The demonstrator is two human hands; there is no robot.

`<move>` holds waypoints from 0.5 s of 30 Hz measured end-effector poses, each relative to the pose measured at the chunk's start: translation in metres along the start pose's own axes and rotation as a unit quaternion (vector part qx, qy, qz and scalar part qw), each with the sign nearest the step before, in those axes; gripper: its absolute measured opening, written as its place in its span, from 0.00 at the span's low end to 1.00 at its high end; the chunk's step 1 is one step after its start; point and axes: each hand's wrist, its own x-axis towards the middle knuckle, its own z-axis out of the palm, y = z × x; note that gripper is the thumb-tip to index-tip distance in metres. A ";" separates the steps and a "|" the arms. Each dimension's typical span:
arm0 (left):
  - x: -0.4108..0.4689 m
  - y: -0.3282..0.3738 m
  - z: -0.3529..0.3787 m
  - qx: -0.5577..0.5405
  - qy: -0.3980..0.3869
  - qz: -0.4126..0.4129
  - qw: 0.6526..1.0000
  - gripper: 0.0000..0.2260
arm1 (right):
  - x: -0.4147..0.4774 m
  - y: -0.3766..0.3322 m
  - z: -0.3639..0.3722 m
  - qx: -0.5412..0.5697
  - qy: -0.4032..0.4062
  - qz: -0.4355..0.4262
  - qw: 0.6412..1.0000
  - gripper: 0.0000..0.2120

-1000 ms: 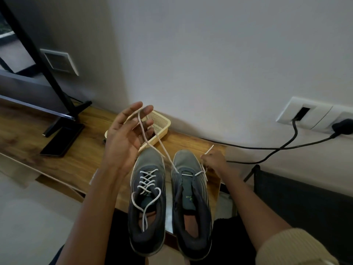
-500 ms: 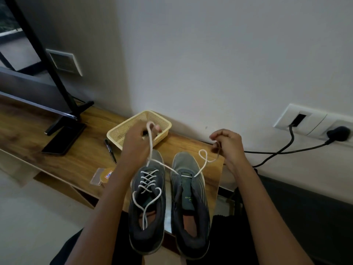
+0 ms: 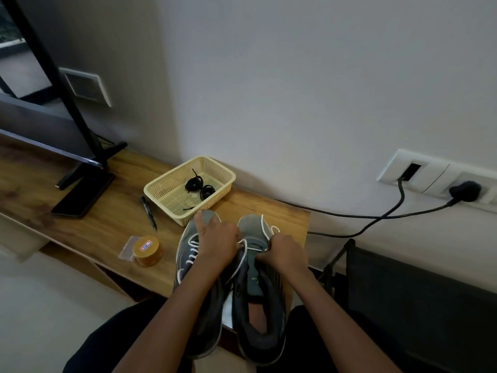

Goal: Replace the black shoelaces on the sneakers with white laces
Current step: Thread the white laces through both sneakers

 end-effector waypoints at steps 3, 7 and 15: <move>-0.001 -0.004 0.003 -0.023 0.016 -0.031 0.999 0.08 | -0.002 -0.001 0.002 -0.005 0.011 0.001 1.000 0.19; 0.004 -0.019 0.000 -0.039 0.081 -0.083 0.992 0.08 | 0.000 0.000 0.002 -0.008 0.009 0.009 1.000 0.20; 0.003 -0.020 -0.027 -0.349 0.087 0.016 0.933 0.05 | 0.010 -0.002 -0.029 0.242 0.050 -0.028 0.969 0.11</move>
